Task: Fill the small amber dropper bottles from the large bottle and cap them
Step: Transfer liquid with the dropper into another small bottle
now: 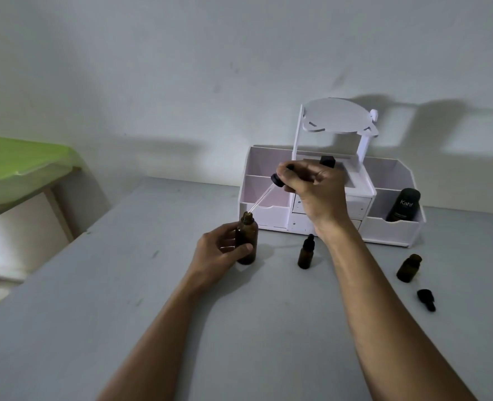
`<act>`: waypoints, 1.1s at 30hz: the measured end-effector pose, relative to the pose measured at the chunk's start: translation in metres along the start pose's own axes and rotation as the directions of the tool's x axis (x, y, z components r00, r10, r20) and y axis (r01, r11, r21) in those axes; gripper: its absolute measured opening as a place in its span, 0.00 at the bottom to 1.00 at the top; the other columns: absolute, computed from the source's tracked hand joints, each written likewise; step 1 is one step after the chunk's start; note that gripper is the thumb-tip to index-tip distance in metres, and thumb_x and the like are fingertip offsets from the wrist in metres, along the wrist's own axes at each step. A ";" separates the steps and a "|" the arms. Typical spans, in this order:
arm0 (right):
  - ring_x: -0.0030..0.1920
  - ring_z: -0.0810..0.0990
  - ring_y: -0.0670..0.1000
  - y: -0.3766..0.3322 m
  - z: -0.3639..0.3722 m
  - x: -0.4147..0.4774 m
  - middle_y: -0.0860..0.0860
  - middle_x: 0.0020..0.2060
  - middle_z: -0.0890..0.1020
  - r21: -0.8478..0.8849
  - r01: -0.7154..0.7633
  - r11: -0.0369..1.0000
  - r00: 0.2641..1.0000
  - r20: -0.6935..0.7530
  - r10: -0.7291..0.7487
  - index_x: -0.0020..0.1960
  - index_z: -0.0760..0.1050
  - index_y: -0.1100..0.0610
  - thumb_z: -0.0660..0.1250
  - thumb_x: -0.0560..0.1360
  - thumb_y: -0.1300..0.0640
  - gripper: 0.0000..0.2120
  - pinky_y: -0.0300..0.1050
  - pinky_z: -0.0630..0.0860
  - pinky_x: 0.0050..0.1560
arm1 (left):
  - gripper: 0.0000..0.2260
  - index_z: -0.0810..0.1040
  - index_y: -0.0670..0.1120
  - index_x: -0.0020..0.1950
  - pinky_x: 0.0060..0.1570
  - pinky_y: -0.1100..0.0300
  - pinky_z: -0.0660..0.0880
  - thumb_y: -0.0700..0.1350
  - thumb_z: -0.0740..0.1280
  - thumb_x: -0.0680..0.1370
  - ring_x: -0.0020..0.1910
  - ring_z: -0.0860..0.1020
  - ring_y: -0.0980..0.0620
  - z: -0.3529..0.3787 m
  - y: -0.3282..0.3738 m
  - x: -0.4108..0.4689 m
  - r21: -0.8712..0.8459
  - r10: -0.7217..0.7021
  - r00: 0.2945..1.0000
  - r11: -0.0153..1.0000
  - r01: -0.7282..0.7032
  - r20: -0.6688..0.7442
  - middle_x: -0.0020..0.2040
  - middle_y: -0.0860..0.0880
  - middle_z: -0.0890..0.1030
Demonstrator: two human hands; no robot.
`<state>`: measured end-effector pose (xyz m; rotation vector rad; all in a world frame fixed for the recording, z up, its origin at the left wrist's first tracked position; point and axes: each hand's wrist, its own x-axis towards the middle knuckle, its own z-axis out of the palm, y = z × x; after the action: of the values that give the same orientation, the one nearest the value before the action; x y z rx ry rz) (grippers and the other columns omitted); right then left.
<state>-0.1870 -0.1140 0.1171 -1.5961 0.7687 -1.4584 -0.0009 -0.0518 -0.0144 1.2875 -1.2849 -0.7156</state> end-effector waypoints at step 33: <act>0.40 0.85 0.51 0.052 0.039 -0.010 0.52 0.38 0.86 -0.353 0.050 0.934 0.973 0.228 0.034 0.43 0.85 0.57 0.75 0.73 0.59 0.02 0.33 0.77 0.41 | 0.22 0.80 0.50 0.65 0.57 0.50 0.81 0.45 0.76 0.71 0.52 0.85 0.52 0.000 0.002 0.000 0.052 -0.036 0.999 0.998 0.037 -0.010 0.54 0.48 0.86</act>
<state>-0.1455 -0.1235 0.0670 -2.0042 0.9282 -1.1535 -0.0014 -0.0516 -0.0122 1.3580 -1.2826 -0.7051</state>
